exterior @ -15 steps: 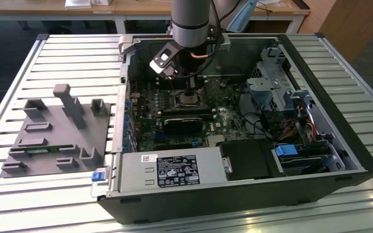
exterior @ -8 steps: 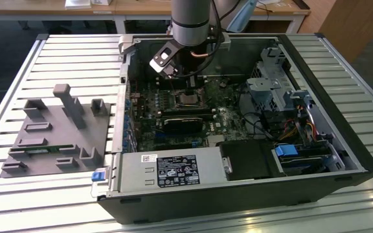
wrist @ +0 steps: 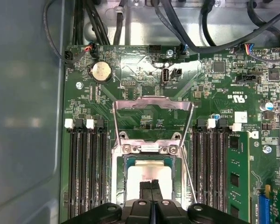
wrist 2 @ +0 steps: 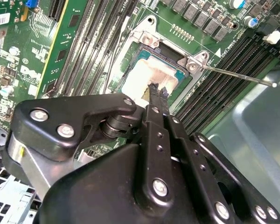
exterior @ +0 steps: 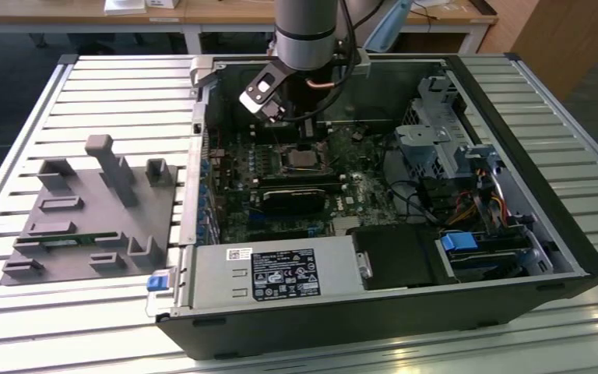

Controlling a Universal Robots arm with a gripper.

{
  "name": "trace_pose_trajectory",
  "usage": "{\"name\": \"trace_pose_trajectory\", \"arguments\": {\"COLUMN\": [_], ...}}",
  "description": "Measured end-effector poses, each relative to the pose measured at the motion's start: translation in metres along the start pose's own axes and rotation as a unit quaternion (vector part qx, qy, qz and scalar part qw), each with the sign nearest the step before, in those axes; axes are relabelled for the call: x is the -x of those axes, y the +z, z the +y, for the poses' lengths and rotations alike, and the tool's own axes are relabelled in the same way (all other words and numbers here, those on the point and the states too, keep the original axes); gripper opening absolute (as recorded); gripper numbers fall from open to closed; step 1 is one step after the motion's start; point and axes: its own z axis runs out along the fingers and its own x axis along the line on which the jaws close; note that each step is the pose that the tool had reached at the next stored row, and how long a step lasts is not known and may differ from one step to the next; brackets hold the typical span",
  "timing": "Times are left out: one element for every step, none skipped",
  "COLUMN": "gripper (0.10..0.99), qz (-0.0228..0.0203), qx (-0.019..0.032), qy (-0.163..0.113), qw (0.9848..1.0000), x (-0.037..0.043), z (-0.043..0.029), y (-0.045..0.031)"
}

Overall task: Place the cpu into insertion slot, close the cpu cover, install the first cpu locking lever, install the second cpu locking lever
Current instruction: 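Close the cpu cover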

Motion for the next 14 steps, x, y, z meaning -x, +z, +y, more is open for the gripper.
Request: {"name": "trace_pose_trajectory", "arguments": {"gripper": [0.106, 0.106, 0.106, 0.106, 0.106, 0.106, 0.106, 0.106, 0.106, 0.106, 0.106, 0.106, 0.106, 0.106], "qz": [0.0, 0.0, 0.0003, 0.0012, 0.0014, 0.0015, 0.0015, 0.0015, 0.0015, 0.0015, 0.0014, 0.0015, 0.0014, 0.0015], "qx": [0.0, 0.0, 0.0, 0.0, 0.0, 0.0, 0.0, 0.0, 0.0, 0.0, 0.0, -0.0001, -0.0005, -0.0006], "qy": [0.0, 0.0, 0.0, 0.0, 0.0, 0.0, 0.0, 0.0, 0.0, 0.0, 0.0, 0.0, 0.0, 0.0], "qw": [1.0, 1.0, 1.0, 1.0, 1.0, 1.0, 1.0, 1.0, 1.0, 1.0, 1.0, 1.0, 1.0, 1.0], "x": [0.0, 0.0, 0.0, 0.0004, 0.0008, 0.0012, 0.0017, 0.0023, 0.003, 0.0034, 0.0035, 0.0035, 0.0036, 0.0035], "z": [0.0, 0.0001, 0.0001, 0.0001, 0.0001, 0.0001, 0.0001, 0.0, 0.0, 0.0001, 0.0002, 0.0007, 0.0009, 0.001], "y": [-0.0006, -0.0011, -0.0012, -0.0012, -0.0013, -0.0013, -0.0013, -0.0013, -0.0013, -0.0013, -0.0013, -0.0013, -0.0018, -0.0032]}}
